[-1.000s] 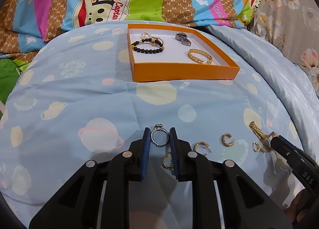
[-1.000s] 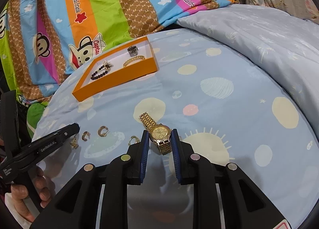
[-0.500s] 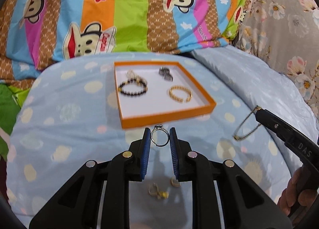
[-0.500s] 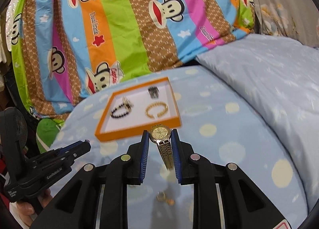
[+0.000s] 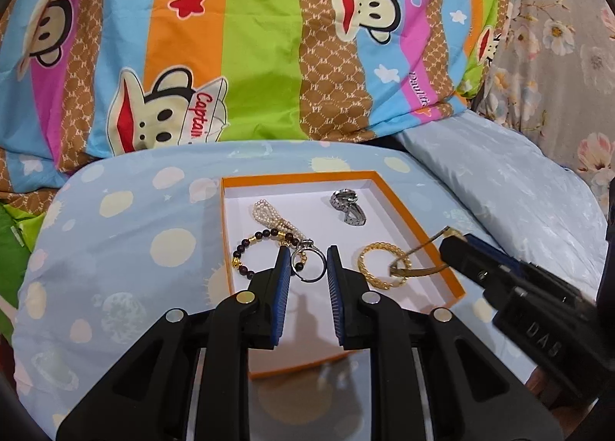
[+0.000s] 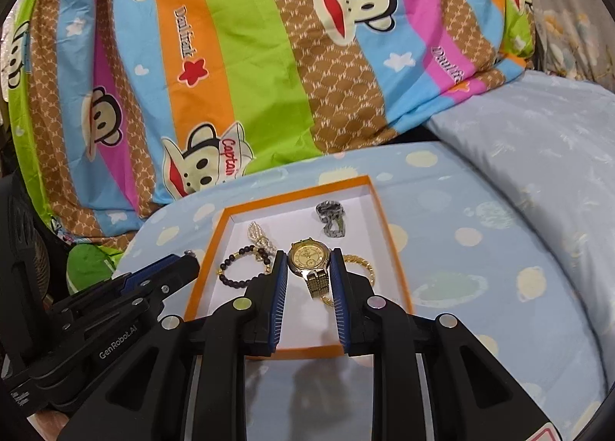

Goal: Organize jewelry
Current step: 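Carry the ring and watch into the orange box and open both grippers, then withdraw both open grippers toward the gold hoop earrings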

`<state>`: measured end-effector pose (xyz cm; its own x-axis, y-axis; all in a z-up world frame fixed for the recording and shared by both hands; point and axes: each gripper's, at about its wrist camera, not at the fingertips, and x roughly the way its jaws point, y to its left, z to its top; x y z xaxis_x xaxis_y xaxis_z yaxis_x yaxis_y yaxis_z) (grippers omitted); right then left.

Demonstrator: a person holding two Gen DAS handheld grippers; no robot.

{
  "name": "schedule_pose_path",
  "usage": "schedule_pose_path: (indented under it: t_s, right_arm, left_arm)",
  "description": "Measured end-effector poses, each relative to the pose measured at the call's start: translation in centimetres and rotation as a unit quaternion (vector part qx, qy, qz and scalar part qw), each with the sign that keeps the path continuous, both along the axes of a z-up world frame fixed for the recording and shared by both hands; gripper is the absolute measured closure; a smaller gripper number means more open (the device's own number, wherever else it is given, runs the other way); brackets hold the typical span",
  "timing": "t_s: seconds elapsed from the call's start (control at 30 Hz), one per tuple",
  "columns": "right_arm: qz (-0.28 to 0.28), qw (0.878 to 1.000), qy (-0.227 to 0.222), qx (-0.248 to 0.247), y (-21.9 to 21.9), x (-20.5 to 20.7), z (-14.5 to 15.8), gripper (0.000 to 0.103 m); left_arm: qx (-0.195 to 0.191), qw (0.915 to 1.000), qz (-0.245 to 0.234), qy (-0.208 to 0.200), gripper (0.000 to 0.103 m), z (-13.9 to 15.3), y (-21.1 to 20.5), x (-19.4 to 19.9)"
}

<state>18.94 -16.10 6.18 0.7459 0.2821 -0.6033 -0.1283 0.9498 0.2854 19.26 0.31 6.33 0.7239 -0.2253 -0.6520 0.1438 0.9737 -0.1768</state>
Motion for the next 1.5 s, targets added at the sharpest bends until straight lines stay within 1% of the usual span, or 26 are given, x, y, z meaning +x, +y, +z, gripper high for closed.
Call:
schedule_pose_path:
  t_s: [0.1,0.17,0.2,0.23,0.27,0.3,0.33,0.37,0.5,0.63,0.77,0.9,0.97,1.03,1.2,1.37,1.47,1.5]
  right_arm:
    - [0.010,1.000,0.010,-0.002,0.5,0.7,-1.4,0.081]
    - [0.000,1.000,0.000,-0.003,0.3,0.5,-1.5,0.079]
    - [-0.002,1.000,-0.004,-0.002,0.1,0.3,-1.5,0.073]
    - [-0.008,1.000,-0.008,0.003,-0.3,0.0,-1.2,0.065]
    - [-0.012,1.000,-0.012,0.008,-0.7,-0.3,-1.0,0.062]
    - [-0.017,1.000,-0.018,0.014,-1.2,-0.8,-0.6,0.061]
    - [-0.020,0.999,-0.021,0.015,-1.5,-1.1,-0.3,0.061]
    - [-0.024,0.999,-0.026,0.015,-1.9,-1.8,0.1,0.061]
    - [-0.036,0.998,-0.043,0.001,-3.2,-5.1,1.0,0.061]
    - [-0.051,0.997,-0.049,-0.029,-4.4,-9.9,0.7,0.061]
    - [-0.052,0.998,-0.023,-0.033,-5.2,-13.7,-1.3,0.061]
    - [-0.036,0.999,0.021,-0.030,-4.9,-15.7,-3.8,0.061]
    - [-0.029,0.999,0.034,-0.031,-4.4,-16.3,-4.8,0.061]
    - [-0.021,0.998,0.043,-0.028,-3.8,-16.7,-5.4,0.061]
    - [-0.004,0.999,0.044,-0.023,-2.2,-16.7,-5.5,0.061]
    - [0.024,0.997,0.057,-0.039,0.4,-15.5,-5.9,0.062]
    - [0.030,0.997,0.060,-0.047,1.4,-14.7,-6.0,0.063]
    - [0.030,0.996,0.065,-0.050,1.7,-14.3,-6.1,0.066]
  left_arm:
    - [0.004,0.9999,0.007,0.010,0.084,-1.3,-0.1,1.0]
    - [0.002,0.9998,0.008,0.016,0.084,-2.1,0.0,1.3]
    - [0.002,0.9998,0.010,0.017,0.084,-2.3,0.0,1.4]
    - [0.003,0.9998,0.014,0.015,0.080,-2.5,0.1,1.3]
    - [0.004,0.9998,0.016,0.014,0.076,-2.5,0.2,1.2]
    - [0.004,0.9997,0.020,0.014,0.065,-2.4,0.3,1.1]
    - [0.002,0.9997,0.023,0.012,0.059,-2.3,0.4,1.0]
    - [-0.002,0.9996,0.026,0.007,0.057,-2.1,0.6,0.6]
    - [-0.005,0.9996,0.028,-0.006,0.056,-0.9,1.4,-1.1]
    - [-0.004,0.9996,0.026,-0.014,0.056,-0.4,2.1,-4.5]
    - [-0.002,0.9998,0.017,0.005,0.056,-1.6,2.2,-7.8]
    - [0.002,0.9995,0.008,0.029,0.056,-3.6,1.7,-11.0]
    - [0.000,0.9990,-0.001,0.045,0.056,-4.5,1.4,-12.2]
    - [0.002,0.9987,-0.008,0.051,0.056,-5.1,1.0,-13.0]
    - [0.008,0.9976,-0.018,0.066,0.056,-6.2,0.1,-14.1]
    - [0.007,0.9979,-0.018,0.062,0.056,-6.1,0.1,-14.6]
    - [0.004,0.9977,-0.019,0.065,0.056,-6.2,0.3,-14.8]
    - [0.004,0.9976,-0.017,0.067,0.056,-6.3,0.4,-14.9]
